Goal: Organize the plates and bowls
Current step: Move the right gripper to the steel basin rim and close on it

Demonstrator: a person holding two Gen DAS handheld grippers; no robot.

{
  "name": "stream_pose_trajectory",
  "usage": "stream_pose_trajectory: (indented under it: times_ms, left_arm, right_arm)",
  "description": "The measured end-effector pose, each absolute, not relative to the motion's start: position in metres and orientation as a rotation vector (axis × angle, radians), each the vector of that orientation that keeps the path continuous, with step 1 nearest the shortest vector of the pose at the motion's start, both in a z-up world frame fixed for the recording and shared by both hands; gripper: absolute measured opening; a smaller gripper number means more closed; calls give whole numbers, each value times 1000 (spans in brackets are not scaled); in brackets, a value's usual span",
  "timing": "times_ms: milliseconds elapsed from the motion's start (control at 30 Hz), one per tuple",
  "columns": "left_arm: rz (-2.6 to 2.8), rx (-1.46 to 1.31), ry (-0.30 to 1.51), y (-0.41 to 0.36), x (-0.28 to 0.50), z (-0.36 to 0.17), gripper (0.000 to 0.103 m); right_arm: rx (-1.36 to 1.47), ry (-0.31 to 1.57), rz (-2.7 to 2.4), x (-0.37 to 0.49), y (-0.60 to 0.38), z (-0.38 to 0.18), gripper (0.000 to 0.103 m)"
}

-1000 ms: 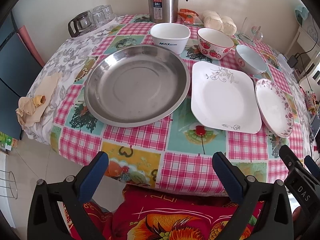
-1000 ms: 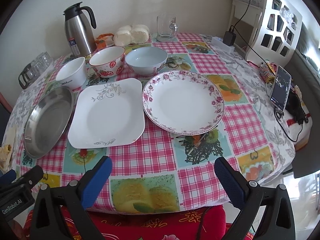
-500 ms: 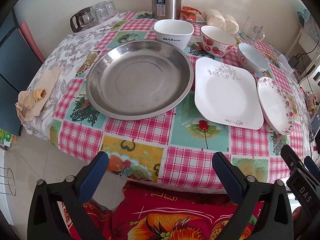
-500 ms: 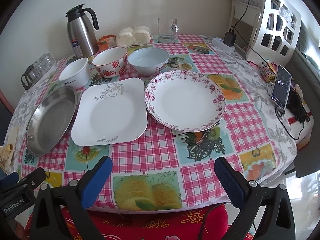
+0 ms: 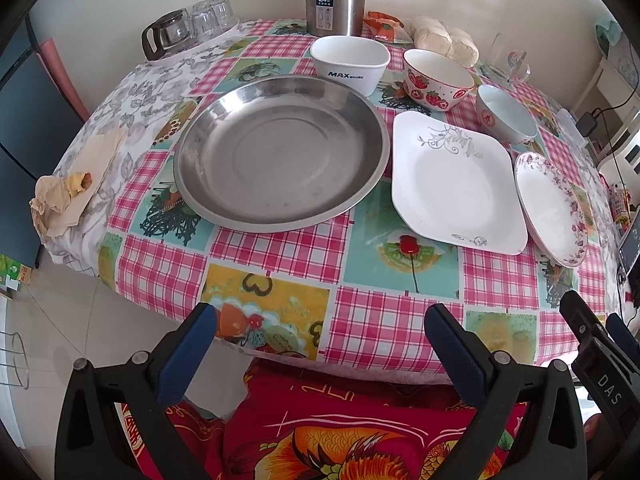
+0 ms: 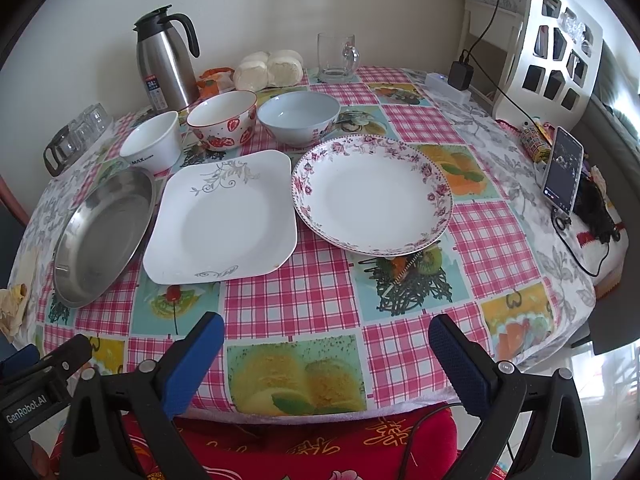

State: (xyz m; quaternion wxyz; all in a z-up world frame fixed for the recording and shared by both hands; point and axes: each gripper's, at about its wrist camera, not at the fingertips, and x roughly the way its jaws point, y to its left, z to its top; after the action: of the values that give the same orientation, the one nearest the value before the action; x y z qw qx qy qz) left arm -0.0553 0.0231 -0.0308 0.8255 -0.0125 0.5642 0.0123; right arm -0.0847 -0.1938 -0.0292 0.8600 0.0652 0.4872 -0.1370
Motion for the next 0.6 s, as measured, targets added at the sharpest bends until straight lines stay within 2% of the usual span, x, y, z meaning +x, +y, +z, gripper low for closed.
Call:
stream_pose_trajectory:
  times_ms: [267, 600]
  left_arm:
    - [23, -49, 1185, 32, -45, -25, 103]
    - [143, -235, 1138, 113, 14, -25, 103]
  right_arm:
    - [135, 1011, -265, -79, -190, -28, 103]
    - [38, 981, -77, -12, -150, -23, 103]
